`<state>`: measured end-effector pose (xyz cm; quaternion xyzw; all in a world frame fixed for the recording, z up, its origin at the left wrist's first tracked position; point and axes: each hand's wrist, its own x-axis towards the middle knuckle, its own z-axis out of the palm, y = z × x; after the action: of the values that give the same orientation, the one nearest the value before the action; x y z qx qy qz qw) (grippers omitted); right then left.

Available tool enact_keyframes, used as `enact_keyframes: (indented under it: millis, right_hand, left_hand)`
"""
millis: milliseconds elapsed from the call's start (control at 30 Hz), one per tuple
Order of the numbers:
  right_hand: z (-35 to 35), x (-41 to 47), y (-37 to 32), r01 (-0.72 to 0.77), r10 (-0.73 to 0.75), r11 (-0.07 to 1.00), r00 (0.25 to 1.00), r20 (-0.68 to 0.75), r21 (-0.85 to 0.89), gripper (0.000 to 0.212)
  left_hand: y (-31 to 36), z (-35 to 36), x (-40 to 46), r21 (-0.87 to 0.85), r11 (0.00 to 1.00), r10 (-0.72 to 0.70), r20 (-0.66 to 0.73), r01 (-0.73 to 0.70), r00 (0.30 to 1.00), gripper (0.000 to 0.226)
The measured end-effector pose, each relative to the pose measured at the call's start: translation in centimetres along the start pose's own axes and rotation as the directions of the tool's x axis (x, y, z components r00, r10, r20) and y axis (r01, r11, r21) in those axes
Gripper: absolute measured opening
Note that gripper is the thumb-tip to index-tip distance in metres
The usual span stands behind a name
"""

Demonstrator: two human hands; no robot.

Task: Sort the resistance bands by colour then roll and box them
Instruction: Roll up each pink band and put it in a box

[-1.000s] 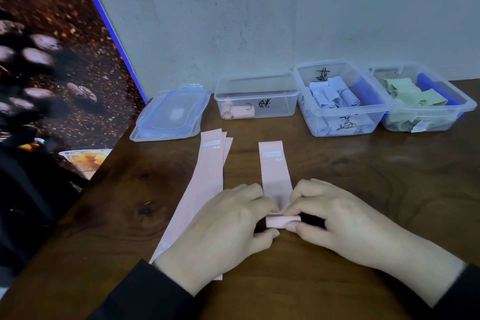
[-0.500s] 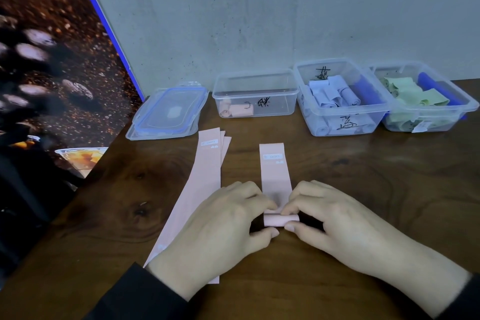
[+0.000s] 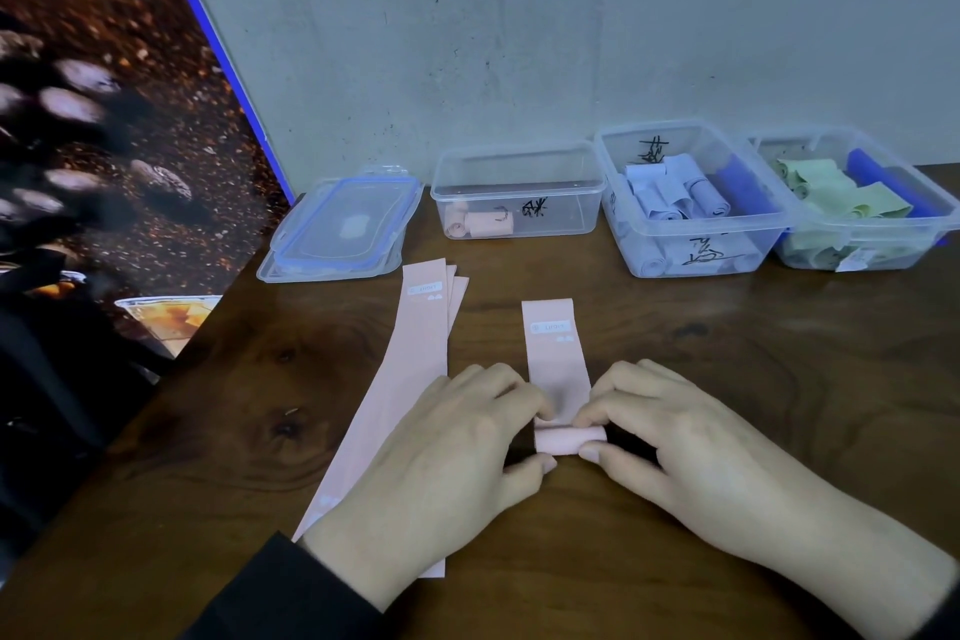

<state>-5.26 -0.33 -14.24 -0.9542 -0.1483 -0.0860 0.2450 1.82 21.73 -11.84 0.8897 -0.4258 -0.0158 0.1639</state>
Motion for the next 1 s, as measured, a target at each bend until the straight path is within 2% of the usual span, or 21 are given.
enact_keyframes:
  millis: [100, 233, 367, 433, 567, 800, 1000]
  right_hand:
    - [0.02, 0.02, -0.03, -0.005, 0.006, 1.0, 1.0, 0.012, -0.03, 0.032]
    - [0.03, 0.01, 0.18, -0.026, 0.026, 0.999, 1.0, 0.013, -0.022, 0.035]
    - [0.12, 0.04, 0.28, -0.03, 0.03, 0.999, 1.0, -0.005, -0.016, 0.024]
    - [0.18, 0.05, 0.19, -0.035, 0.035, 0.999, 0.999, -0.02, -0.021, 0.029]
    - [0.13, 0.0, 0.15, -0.044, 0.044, 0.999, 0.999, -0.016, -0.007, 0.037]
    - [-0.08, 0.04, 0.21, -0.064, 0.064, 0.998, 0.998, -0.006, 0.001, 0.014]
    - [-0.17, -0.04, 0.23, -0.069, 0.069, 0.998, 0.998, 0.008, -0.016, 0.03]
  left_hand:
    - [0.0, 0.02, 0.03, 0.0, 1.0, 0.016, -0.023, -0.016, 1.0, 0.023]
    - [0.05, 0.02, 0.07, 0.015, 1.0, -0.006, -0.025, 0.007, 1.0, 0.029]
    - [0.1, 0.03, 0.06, 0.009, 1.0, -0.022, -0.022, 0.022, 1.0, 0.036]
    - [0.11, 0.01, 0.09, 0.015, 0.999, -0.034, -0.006, 0.034, 0.999, 0.037]
    - [0.13, 0.06, 0.13, 0.03, 0.999, -0.016, -0.025, 0.016, 1.0, 0.023]
    - [0.21, 0.05, 0.08, 0.024, 0.999, -0.025, -0.03, 0.025, 0.999, 0.029]
    - [0.19, -0.01, 0.19, 0.02, 1.0, -0.023, -0.019, 0.023, 1.0, 0.026]
